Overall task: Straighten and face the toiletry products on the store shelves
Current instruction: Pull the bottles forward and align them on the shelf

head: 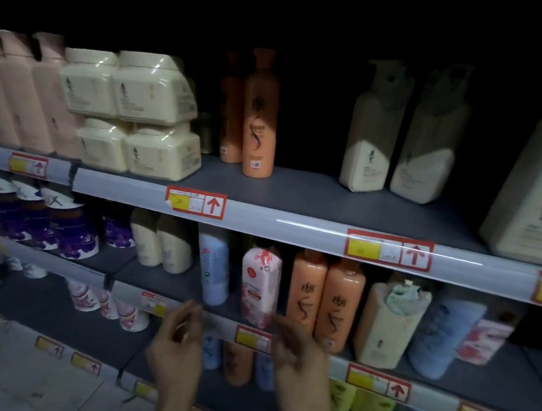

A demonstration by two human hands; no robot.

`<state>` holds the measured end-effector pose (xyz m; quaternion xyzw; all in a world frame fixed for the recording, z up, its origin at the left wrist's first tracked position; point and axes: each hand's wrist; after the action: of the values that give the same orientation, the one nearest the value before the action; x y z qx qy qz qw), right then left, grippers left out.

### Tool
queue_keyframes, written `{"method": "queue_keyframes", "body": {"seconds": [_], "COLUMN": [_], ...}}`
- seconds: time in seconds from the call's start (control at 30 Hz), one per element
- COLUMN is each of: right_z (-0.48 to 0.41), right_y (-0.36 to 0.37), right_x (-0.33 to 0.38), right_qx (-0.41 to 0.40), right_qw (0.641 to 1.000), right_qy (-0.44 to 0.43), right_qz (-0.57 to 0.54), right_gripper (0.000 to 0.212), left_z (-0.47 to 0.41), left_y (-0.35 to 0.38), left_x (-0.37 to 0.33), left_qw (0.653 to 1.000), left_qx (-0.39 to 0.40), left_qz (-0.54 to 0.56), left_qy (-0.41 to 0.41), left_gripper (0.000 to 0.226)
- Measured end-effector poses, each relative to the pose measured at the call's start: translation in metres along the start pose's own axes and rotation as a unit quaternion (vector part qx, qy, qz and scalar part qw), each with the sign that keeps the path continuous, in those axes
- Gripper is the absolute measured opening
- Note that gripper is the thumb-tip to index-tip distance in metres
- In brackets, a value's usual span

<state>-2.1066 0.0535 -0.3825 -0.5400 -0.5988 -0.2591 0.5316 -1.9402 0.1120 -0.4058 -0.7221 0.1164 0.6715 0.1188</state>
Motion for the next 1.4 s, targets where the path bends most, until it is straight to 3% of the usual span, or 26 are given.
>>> {"method": "queue_keyframes", "body": {"seconds": [0.07, 0.13, 0.27, 0.47, 0.6, 0.77, 0.87, 1.2, 1.4], "right_z": [0.015, 0.022, 0.014, -0.020, -0.029, -0.037, -0.039, -0.037, -0.023], "right_y": [-0.039, -0.059, -0.067, -0.056, -0.057, -0.071, -0.074, -0.078, -0.084], "right_x": [-0.017, -0.030, -0.043, -0.039, -0.034, -0.043, -0.047, -0.047, -0.041], "right_qx": [-0.119, -0.172, -0.115, -0.128, -0.126, -0.106, -0.086, -0.081, -0.082], "right_qw": [0.992, 0.980, 0.981, 0.978, 0.977, 0.972, 0.970, 0.979, 0.985], "right_qy": [0.003, 0.023, 0.035, 0.017, 0.011, 0.014, 0.005, -0.003, -0.009], "right_qz": [0.044, 0.097, 0.151, 0.163, 0.174, 0.207, 0.227, 0.188, 0.152], "right_gripper": [0.045, 0.048, 0.061, 0.045, 0.034, 0.046, 0.038, 0.037, 0.048], "left_z": [0.030, 0.047, 0.050, 0.045, 0.043, 0.041, 0.040, 0.053, 0.060], "left_y": [0.014, 0.035, 0.073, 0.102, 0.106, 0.102, 0.102, 0.089, 0.078], "left_x": [0.012, 0.018, 0.004, -0.020, -0.019, -0.014, -0.011, -0.005, -0.013], "left_qw": [0.999, 0.989, 0.949, 0.917, 0.920, 0.923, 0.922, 0.931, 0.934], "left_qx": [0.045, 0.148, 0.286, 0.372, 0.362, 0.358, 0.360, 0.331, 0.319], "left_qz": [-0.015, -0.020, -0.118, -0.127, -0.126, -0.118, -0.116, -0.122, -0.133], "left_qy": [0.012, 0.005, 0.064, 0.065, 0.081, 0.080, 0.077, 0.090, 0.093], "left_gripper": [0.035, 0.044, 0.050, 0.058, 0.048, 0.052, 0.053, 0.065, 0.055]}}
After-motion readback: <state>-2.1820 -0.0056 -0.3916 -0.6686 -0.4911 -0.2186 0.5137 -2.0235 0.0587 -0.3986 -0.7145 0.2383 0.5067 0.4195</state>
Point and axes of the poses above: each hand's wrist, its own z-axis away from the middle knuckle, its own y-axis out of the palm, x = y × z, and after that the axes turned 7 degrees about -y, right-handed
